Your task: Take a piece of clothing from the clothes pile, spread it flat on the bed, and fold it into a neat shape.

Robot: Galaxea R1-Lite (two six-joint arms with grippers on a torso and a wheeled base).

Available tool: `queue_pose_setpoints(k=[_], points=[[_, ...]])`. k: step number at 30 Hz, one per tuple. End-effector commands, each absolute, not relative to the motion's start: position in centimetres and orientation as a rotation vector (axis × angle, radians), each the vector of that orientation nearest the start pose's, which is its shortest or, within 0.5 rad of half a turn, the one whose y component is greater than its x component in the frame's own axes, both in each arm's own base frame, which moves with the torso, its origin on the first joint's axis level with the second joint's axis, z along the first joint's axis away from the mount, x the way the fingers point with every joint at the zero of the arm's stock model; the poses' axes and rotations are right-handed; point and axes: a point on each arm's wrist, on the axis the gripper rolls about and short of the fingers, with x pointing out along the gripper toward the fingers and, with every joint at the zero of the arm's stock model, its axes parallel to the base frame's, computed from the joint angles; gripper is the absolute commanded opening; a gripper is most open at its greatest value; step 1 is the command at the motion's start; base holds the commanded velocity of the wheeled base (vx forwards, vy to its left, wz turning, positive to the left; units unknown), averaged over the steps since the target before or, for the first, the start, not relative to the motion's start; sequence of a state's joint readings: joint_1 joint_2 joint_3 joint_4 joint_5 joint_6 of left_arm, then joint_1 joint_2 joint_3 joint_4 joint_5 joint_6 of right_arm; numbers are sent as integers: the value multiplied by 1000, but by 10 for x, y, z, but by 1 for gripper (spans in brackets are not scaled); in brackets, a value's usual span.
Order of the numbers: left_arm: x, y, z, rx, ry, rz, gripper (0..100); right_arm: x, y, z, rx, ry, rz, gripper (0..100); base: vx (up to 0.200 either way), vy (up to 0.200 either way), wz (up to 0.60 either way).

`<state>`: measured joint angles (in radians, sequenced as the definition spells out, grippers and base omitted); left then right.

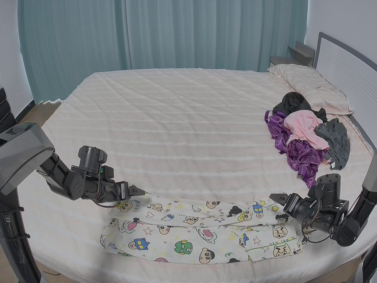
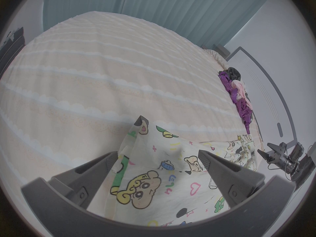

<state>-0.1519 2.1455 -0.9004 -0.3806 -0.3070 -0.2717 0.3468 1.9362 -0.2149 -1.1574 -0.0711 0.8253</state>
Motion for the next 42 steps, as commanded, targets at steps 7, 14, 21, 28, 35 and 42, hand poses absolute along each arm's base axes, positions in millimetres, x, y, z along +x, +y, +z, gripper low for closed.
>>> queue_pose_setpoints(k=[7, 14, 21, 28, 35, 42], points=[[353, -65, 30, -305, 930, -309, 0, 229, 82, 38, 676, 636, 19, 100, 0, 0, 0], [349, -61, 37, -301, 918, -291, 0, 231, 82, 42, 673, 615, 25, 100, 0, 0, 0], [348, -61, 52, -285, 866, -267, 0, 253, 97, 54, 512, 584, 106, 100, 0, 0, 0], [343, -60, 67, -291, 827, -274, 0, 266, 114, 45, 395, 738, 108, 100, 0, 0, 0], [340, -61, 68, -286, 827, -279, 0, 282, 115, 23, 292, 861, 73, 100, 0, 0, 0], [344, -61, 71, -290, 782, -285, 0, 296, 111, -11, 191, 968, 12, 100, 0, 0, 0]])
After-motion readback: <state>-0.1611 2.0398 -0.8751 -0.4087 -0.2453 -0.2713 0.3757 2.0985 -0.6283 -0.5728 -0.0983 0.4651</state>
